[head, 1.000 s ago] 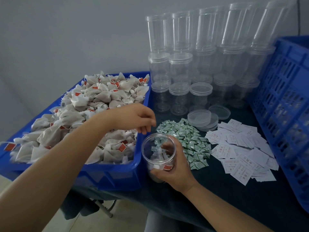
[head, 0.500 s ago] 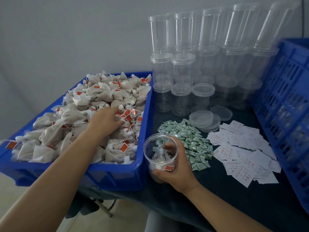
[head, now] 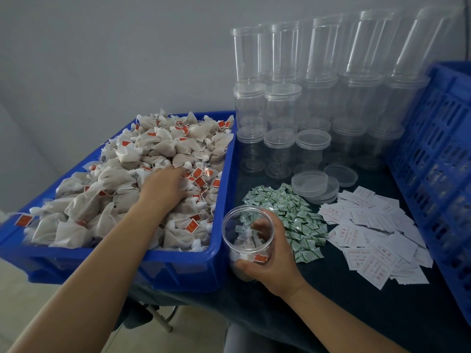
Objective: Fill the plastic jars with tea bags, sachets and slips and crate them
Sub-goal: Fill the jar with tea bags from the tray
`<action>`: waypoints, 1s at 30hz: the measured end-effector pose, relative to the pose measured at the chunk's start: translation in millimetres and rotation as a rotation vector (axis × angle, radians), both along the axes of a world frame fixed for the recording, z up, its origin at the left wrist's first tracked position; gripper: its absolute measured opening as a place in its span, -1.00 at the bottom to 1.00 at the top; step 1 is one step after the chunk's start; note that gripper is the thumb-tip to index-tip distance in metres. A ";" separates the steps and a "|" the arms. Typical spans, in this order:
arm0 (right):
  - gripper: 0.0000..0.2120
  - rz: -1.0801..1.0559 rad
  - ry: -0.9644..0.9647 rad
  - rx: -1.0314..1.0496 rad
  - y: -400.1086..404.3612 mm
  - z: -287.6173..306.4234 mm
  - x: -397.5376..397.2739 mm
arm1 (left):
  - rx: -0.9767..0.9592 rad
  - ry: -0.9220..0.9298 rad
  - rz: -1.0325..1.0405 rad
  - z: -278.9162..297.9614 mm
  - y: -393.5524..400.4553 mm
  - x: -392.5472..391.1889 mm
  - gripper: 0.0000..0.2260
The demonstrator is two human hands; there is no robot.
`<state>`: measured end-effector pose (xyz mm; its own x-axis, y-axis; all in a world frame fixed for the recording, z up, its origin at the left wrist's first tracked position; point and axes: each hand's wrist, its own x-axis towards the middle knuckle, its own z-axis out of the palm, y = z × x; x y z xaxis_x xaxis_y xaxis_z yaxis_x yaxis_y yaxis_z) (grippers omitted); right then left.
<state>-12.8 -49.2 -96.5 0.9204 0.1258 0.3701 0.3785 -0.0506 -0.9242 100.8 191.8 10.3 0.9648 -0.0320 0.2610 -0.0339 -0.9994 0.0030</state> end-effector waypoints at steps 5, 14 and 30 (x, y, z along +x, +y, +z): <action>-0.13 -0.009 0.004 -0.009 -0.5 -0.8 0.5 | -0.026 -0.017 -0.006 2.4 -2.6 -1.6 -0.71; -0.12 -0.001 0.042 -0.008 -1.3 -1.5 -0.1 | -0.343 -0.181 -0.166 7.5 -12.6 -10.9 -0.75; -0.12 -0.021 0.034 -0.029 -0.4 -3.5 2.6 | -0.958 0.131 -0.682 41.8 -75.8 -79.5 -0.65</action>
